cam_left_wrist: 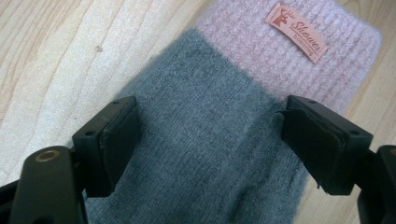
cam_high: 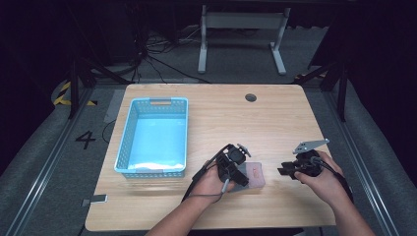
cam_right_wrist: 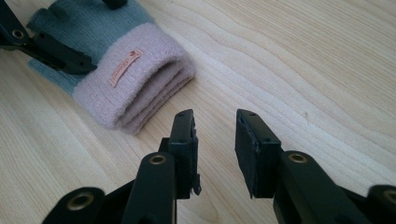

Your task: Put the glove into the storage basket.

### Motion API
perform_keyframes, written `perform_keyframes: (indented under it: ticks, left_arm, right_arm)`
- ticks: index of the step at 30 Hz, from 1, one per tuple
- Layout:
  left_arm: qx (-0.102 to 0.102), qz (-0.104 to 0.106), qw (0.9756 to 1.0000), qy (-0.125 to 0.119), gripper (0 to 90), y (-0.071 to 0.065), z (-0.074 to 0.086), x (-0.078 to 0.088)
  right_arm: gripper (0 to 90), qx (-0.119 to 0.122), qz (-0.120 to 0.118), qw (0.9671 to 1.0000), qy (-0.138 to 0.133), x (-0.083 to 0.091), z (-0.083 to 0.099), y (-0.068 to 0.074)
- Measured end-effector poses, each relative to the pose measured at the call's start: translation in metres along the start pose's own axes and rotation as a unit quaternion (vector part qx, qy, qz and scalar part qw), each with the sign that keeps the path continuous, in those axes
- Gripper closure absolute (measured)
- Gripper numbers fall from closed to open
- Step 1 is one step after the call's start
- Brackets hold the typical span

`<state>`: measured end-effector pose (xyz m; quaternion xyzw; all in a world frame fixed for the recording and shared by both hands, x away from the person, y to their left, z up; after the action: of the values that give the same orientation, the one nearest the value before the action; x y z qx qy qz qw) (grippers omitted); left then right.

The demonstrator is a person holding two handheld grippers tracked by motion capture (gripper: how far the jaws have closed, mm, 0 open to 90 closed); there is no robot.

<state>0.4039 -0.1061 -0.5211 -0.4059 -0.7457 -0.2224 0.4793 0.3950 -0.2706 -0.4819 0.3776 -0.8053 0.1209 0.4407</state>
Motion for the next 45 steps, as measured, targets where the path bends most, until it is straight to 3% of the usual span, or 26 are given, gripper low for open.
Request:
perform_keyframes:
  ticks: [11,15,19,24,25,27,30,37,45]
  left_arm:
    - [0.005,-0.010,0.9999,0.002,19.6,-0.002,0.002,-0.003]
    - [-0.001,-0.028,0.9996,0.001,21.3,-0.002,0.003,-0.004]
    - [-0.010,-0.045,0.9989,0.006,28.6,-0.003,0.004,-0.004]
    - [-0.021,-0.045,0.9987,0.009,44.8,-0.004,0.005,-0.001]
    - [-0.025,-0.044,0.9987,0.010,44.8,-0.005,0.005,-0.001]
    - [-0.033,-0.043,0.9985,0.008,57.8,-0.006,0.005,0.000]
    - [-0.041,-0.040,0.9983,0.007,64.3,-0.007,0.004,0.001]
    - [-0.051,-0.033,0.9981,0.003,70.2,-0.007,0.002,0.006]
    - [-0.053,-0.025,0.9982,-0.010,71.0,-0.009,0.000,0.030]
  right_arm:
    - [67.9,-0.006,-0.003,1.0000,-0.003,0.000,0.000,0.001]
    - [67.7,-0.006,-0.004,1.0000,-0.005,0.000,-0.001,0.001]
    - [67.4,-0.007,-0.006,0.9999,-0.007,0.000,-0.002,0.003]
    - [67.4,-0.006,-0.005,0.9999,-0.007,-0.001,-0.002,0.003]
    - [67.4,-0.006,-0.006,0.9999,-0.007,-0.001,-0.002,0.003]
    - [67.4,-0.006,-0.005,0.9999,-0.008,-0.001,-0.002,0.003]
    - [67.4,-0.007,-0.005,0.9999,-0.008,0.000,-0.002,0.003]
    - [67.4,-0.009,-0.004,0.9999,-0.008,0.000,-0.002,0.000]
    - [67.5,-0.006,-0.005,0.9999,-0.011,0.000,-0.006,-0.001]
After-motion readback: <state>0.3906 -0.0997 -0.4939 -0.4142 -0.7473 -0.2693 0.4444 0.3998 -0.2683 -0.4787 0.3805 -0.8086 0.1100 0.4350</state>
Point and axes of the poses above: each handheld gripper's, and its own axes: x roughly backward along the jaws, z roughly out of its underside, y roughly to its left, the point moved 10 cm from there along -x, roughly forward along the jaws, and after that the axes turned 5 degrees about -z, right-handed, at the moved point
